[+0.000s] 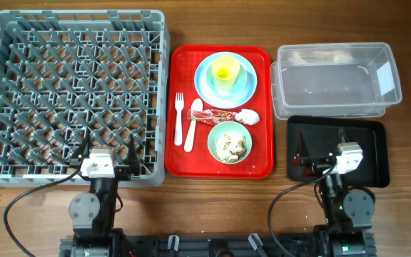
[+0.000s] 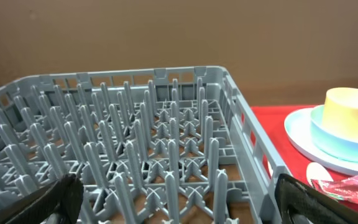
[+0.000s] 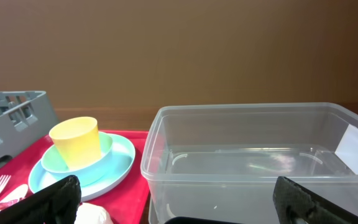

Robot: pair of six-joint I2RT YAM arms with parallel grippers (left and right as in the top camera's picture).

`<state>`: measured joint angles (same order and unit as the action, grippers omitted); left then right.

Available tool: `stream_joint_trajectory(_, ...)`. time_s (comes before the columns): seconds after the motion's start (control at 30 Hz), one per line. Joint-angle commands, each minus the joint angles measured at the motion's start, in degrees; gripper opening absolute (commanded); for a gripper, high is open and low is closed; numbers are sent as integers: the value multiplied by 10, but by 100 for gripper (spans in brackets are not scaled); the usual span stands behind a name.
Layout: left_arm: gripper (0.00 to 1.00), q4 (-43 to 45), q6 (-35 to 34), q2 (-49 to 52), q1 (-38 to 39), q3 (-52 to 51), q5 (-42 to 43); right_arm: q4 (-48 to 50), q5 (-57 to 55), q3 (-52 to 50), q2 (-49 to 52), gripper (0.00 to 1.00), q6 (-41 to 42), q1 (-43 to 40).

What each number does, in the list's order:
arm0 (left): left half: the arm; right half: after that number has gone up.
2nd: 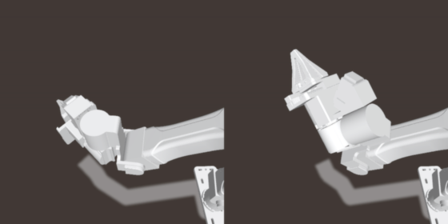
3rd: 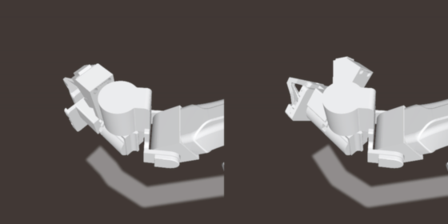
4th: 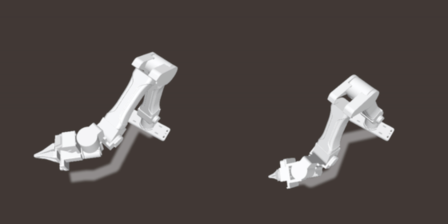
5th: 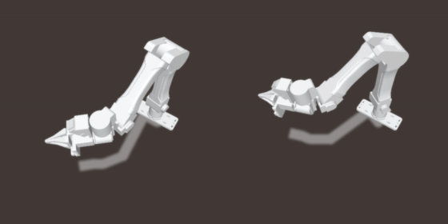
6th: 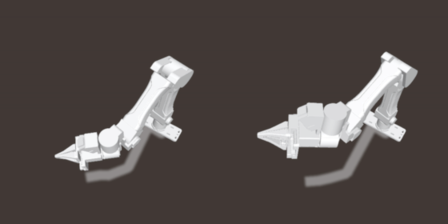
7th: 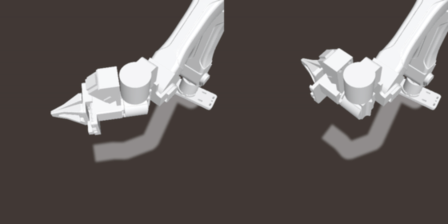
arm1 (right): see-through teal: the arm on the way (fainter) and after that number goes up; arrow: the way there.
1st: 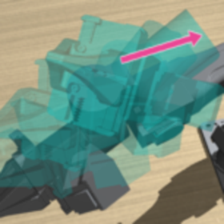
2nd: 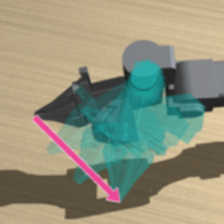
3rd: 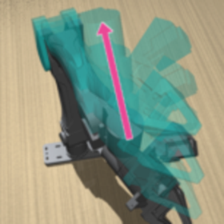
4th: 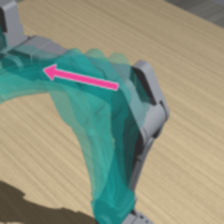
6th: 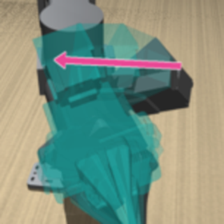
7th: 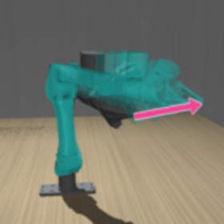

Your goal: Sort waste into correct bins and load items into the dishwasher rack

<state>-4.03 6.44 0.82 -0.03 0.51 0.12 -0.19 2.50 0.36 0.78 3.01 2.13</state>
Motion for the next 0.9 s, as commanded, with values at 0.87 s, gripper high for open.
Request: stream_joint_trajectory(0.87, 100, -217, -264, 497, -2, 663, 627, 3, -5, -1, -2, 100, 4, -4)
